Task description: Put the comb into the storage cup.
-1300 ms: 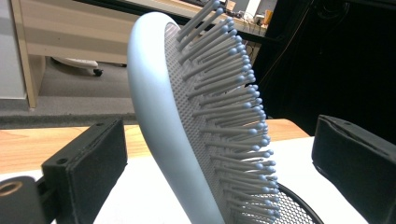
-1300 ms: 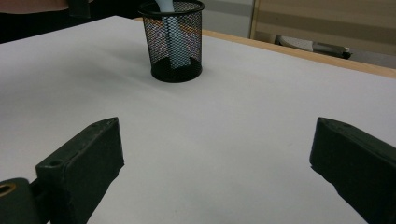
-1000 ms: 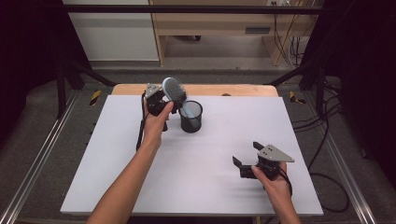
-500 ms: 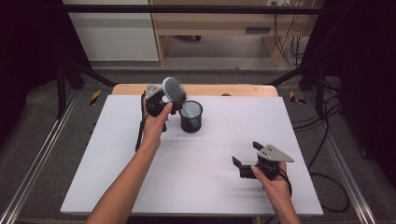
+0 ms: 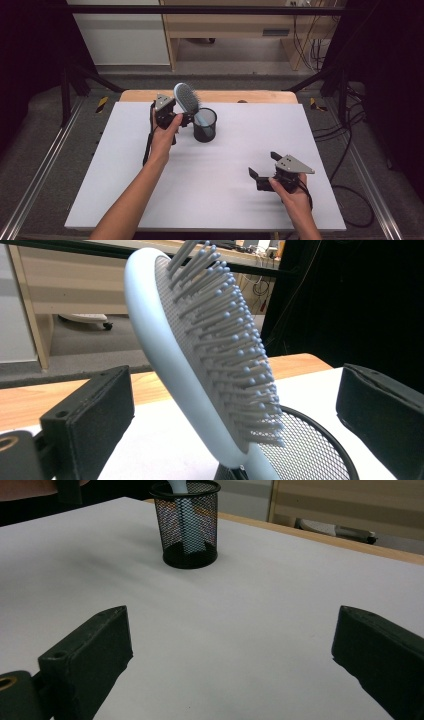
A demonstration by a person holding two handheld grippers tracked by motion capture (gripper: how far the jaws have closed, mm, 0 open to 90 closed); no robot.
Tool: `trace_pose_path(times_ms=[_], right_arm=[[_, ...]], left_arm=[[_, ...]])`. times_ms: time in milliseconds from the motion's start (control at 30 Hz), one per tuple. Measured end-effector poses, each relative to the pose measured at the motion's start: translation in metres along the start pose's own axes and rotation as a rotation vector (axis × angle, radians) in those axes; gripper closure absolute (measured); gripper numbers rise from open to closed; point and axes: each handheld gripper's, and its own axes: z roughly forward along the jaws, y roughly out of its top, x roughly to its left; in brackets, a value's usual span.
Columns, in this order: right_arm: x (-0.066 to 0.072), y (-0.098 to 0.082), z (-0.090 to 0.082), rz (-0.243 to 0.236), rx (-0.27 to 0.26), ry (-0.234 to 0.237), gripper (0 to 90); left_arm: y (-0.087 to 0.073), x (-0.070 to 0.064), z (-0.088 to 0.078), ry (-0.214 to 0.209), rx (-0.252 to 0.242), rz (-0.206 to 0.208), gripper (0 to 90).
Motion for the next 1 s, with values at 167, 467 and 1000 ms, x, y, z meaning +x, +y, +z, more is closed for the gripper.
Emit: trace_pose_path(times_ms=[167, 467, 1000], right_arm=[[0.001, 0.0, 0.001, -0.005, 0.002, 0.001, 3.1], [0.002, 0.002, 0.0, -0.014, -0.003, 0.004, 3.1], [0.007, 0.001, 0.002, -0.04, 0.013, 0.008, 3.2]], left_arm=[[-0.006, -0.001, -0.011, -0.003, 0.011, 0.026, 2.0], [-0.008, 0.0, -0.042, 0.004, 0.017, 0.06, 2.0], [-0.005, 0.034, -0.119, 0.032, -0.039, 0.071, 2.0]])
